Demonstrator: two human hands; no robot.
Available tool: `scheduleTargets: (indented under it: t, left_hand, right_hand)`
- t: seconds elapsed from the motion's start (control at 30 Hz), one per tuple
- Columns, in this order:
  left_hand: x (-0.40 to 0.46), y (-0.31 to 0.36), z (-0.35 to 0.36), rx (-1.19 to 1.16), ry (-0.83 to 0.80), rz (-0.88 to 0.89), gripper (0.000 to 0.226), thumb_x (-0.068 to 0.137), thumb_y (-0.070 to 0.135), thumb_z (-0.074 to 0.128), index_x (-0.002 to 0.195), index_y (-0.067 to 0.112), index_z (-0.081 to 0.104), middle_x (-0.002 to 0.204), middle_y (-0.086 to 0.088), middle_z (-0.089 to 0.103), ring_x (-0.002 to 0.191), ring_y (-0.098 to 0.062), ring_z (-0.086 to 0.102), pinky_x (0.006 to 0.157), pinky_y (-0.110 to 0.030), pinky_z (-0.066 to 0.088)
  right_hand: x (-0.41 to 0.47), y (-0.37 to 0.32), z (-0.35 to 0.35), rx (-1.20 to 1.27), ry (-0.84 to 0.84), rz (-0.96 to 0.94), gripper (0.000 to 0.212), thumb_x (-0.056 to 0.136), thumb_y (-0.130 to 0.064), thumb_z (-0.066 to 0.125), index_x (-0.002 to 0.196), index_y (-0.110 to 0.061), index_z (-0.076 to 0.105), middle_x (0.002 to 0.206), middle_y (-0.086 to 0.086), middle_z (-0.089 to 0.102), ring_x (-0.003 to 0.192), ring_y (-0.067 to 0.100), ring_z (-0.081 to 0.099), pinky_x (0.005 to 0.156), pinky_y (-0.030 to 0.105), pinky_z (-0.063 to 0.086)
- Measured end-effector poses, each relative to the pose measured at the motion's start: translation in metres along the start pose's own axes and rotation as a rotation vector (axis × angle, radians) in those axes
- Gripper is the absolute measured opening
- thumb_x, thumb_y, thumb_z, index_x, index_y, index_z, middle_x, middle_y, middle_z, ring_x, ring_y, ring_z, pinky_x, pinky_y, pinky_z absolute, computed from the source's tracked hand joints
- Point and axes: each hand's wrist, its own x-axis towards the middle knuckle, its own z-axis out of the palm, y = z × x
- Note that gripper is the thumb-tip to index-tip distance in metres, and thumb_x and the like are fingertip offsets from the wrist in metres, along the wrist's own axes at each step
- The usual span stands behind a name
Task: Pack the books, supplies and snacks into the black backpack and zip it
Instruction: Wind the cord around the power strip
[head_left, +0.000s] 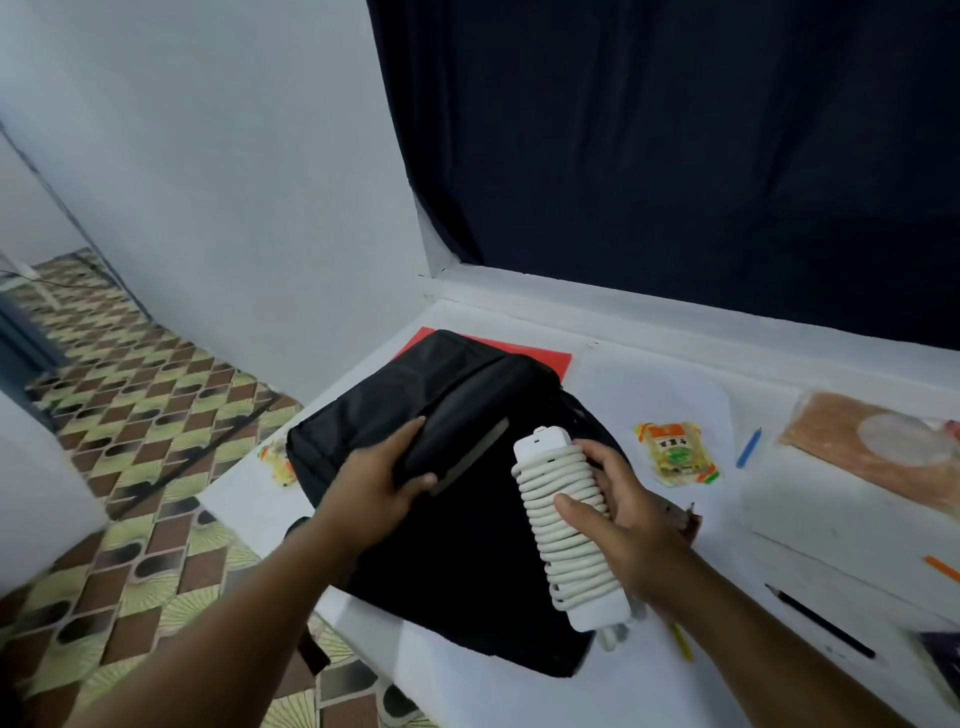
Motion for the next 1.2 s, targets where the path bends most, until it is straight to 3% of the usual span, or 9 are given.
scheduleTargets:
  t: [0.17, 0.4, 0.53, 0.6, 0.77, 0.9, 1.0, 1.1, 1.2]
  left_hand:
    - [0.013, 0.001, -0.047, -0.229, 0.197, 0.004, 0.051, 0.086, 0.01, 0.077, 0.133, 0.021, 0.062, 0.113, 0.018, 0.066, 0.102, 0.019, 0.056, 0.094, -0.003, 0.039]
    - [0.016, 0.001, -0.062, -0.324, 0.238, 0.019, 0.049, 0.086, 0.007, 0.076, 0.132, 0.021, 0.065, 0.119, 0.01, 0.071, 0.11, 0.0, 0.065, 0.098, -0.018, 0.048]
    - [0.013, 0.0, -0.067, -0.372, 0.248, 0.02, 0.047, 0.086, 0.003, 0.075, 0.129, 0.018, 0.067, 0.117, 0.006, 0.072, 0.11, -0.004, 0.067, 0.097, -0.021, 0.05]
    - [0.008, -0.004, -0.066, -0.37, 0.235, -0.005, 0.047, 0.086, 0.004, 0.075, 0.129, 0.02, 0.067, 0.116, 0.009, 0.072, 0.11, -0.004, 0.066, 0.097, -0.022, 0.05]
    - [0.0, -0.009, -0.064, -0.212, 0.298, -0.089, 0.04, 0.084, 0.02, 0.08, 0.122, 0.028, 0.068, 0.104, 0.016, 0.072, 0.099, 0.001, 0.066, 0.09, -0.025, 0.053]
    - [-0.004, -0.01, -0.058, -0.008, 0.225, -0.223, 0.04, 0.086, 0.052, 0.068, 0.122, 0.034, 0.066, 0.127, 0.011, 0.063, 0.131, -0.021, 0.047, 0.109, -0.039, 0.035]
    - [-0.006, -0.009, -0.046, -0.223, 0.155, -0.314, 0.029, 0.091, 0.05, 0.064, 0.114, 0.034, 0.069, 0.114, 0.011, 0.068, 0.118, -0.015, 0.06, 0.102, -0.034, 0.045]
    - [-0.007, -0.011, -0.042, -0.328, 0.184, -0.365, 0.02, 0.097, 0.036, 0.063, 0.114, 0.03, 0.07, 0.102, 0.011, 0.071, 0.099, -0.006, 0.065, 0.082, -0.019, 0.048]
    - [-0.008, -0.012, -0.044, -0.378, 0.205, -0.366, 0.017, 0.098, 0.035, 0.061, 0.111, 0.03, 0.071, 0.1, 0.01, 0.072, 0.095, -0.004, 0.065, 0.076, -0.015, 0.044]
  right_hand:
    - [0.033, -0.004, 0.029, -0.032, -0.131, 0.102, 0.048, 0.093, -0.021, 0.067, 0.132, -0.038, 0.043, 0.118, -0.002, 0.067, 0.102, 0.014, 0.069, 0.084, 0.037, 0.058]
    - [0.082, 0.001, 0.098, -0.115, -0.357, 0.293, 0.056, 0.088, -0.032, 0.072, 0.134, -0.021, 0.042, 0.118, -0.001, 0.064, 0.105, 0.013, 0.066, 0.092, 0.031, 0.054]
    - [0.107, 0.02, 0.119, -0.168, -0.407, 0.392, 0.097, 0.057, -0.063, 0.076, 0.139, -0.02, 0.046, 0.126, 0.004, 0.064, 0.11, 0.017, 0.066, 0.098, 0.037, 0.053]
    - [0.114, 0.029, 0.125, -0.219, -0.373, 0.406, 0.1, 0.052, -0.063, 0.076, 0.136, -0.016, 0.05, 0.124, 0.005, 0.066, 0.106, 0.016, 0.067, 0.093, 0.034, 0.055]
    - [0.123, 0.037, 0.135, -0.354, -0.149, 0.287, 0.064, 0.054, -0.056, 0.081, 0.101, -0.013, 0.072, 0.084, -0.003, 0.073, 0.074, 0.007, 0.069, 0.063, 0.02, 0.049]
    - [0.119, 0.034, 0.136, -0.143, -0.173, 0.359, 0.023, 0.084, -0.032, 0.076, 0.096, -0.014, 0.068, 0.079, -0.001, 0.068, 0.056, 0.004, 0.059, 0.05, 0.019, 0.045]
    - [0.111, 0.028, 0.145, -0.107, -0.191, 0.347, 0.013, 0.095, -0.019, 0.063, 0.083, -0.013, 0.06, 0.07, 0.002, 0.057, 0.047, 0.004, 0.048, 0.046, 0.022, 0.042]
    - [0.097, 0.025, 0.152, -0.178, -0.263, 0.304, 0.018, 0.092, -0.034, 0.064, 0.091, -0.016, 0.064, 0.08, -0.004, 0.063, 0.068, 0.006, 0.06, 0.068, 0.029, 0.051]
    - [0.066, 0.026, 0.149, -0.314, -0.398, 0.345, 0.065, 0.082, -0.041, 0.075, 0.139, -0.029, 0.045, 0.125, -0.013, 0.052, 0.114, 0.009, 0.056, 0.096, 0.026, 0.048]
